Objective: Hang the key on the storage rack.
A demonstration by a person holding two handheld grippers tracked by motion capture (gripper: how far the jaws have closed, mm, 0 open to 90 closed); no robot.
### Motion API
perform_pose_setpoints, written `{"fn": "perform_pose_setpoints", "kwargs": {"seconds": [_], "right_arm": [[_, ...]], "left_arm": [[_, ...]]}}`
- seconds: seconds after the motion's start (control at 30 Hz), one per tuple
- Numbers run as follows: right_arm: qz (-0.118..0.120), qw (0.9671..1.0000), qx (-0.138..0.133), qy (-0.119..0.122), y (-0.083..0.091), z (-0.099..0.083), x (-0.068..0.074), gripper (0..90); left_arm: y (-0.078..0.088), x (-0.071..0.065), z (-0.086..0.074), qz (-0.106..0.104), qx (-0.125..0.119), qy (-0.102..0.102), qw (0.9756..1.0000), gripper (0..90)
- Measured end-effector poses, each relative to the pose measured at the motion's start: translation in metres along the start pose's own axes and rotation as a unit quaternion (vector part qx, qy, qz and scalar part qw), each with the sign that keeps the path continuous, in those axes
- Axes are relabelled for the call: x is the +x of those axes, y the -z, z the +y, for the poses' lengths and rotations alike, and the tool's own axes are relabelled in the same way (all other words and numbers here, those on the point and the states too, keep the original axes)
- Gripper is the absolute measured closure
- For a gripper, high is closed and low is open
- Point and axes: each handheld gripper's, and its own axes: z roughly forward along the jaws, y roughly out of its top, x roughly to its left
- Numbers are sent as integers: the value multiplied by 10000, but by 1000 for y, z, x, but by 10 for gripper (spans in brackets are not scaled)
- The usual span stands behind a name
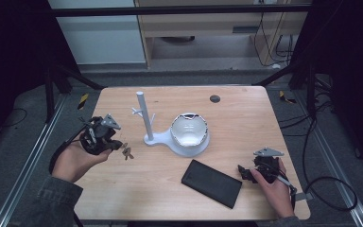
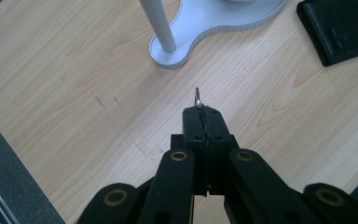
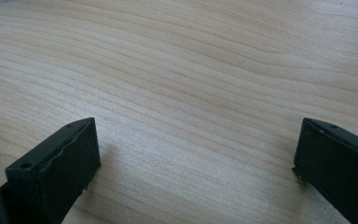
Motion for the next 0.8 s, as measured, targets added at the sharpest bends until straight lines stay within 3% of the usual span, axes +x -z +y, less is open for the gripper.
{"fn": "perform_pose_setpoints", "kwargs": {"seconds": [0.3,0.8], "right_arm": [[0,10000,0,0,0,0,0,3],[-4,10000,0,6,0,0,0,3]], "left_arm": [[21,9,19,-1,-80,18,10000,899],[31,18,29,27,-53,37,10000,899]]}}
